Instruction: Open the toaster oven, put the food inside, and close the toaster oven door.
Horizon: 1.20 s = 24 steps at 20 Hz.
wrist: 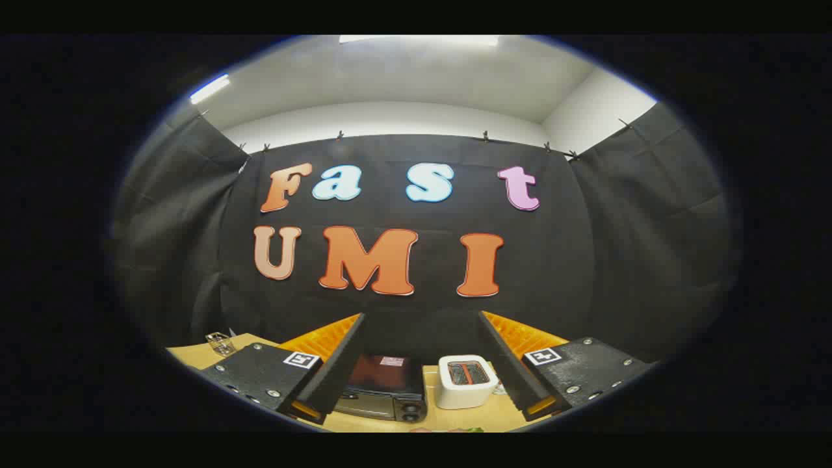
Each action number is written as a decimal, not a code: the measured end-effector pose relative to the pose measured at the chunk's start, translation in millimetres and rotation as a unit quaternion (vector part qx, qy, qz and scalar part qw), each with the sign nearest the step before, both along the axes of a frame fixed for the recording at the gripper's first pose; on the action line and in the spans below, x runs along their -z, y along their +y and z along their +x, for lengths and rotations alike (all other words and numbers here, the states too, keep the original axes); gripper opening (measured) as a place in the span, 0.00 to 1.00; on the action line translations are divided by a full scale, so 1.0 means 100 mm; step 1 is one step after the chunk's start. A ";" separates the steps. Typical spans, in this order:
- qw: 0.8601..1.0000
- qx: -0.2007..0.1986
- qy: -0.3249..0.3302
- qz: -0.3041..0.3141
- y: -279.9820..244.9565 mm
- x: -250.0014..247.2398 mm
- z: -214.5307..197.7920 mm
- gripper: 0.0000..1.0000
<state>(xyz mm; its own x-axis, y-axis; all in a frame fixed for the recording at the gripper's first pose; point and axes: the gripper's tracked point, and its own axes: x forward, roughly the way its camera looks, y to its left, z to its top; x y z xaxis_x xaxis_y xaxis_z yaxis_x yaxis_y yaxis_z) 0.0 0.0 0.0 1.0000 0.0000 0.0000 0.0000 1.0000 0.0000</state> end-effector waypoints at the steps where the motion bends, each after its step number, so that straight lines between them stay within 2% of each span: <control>1: 1.000 0.001 0.007 0.006 0.00 0.04 0.00 0.98; 5: 1.000 0.005 0.016 0.020 -0.01 0.02 -0.01 0.99; 17: 0.999 0.006 0.033 0.005 0.00 0.11 -0.01 0.99; 24: 0.998 0.012 0.067 0.008 -0.03 0.32 0.00 0.99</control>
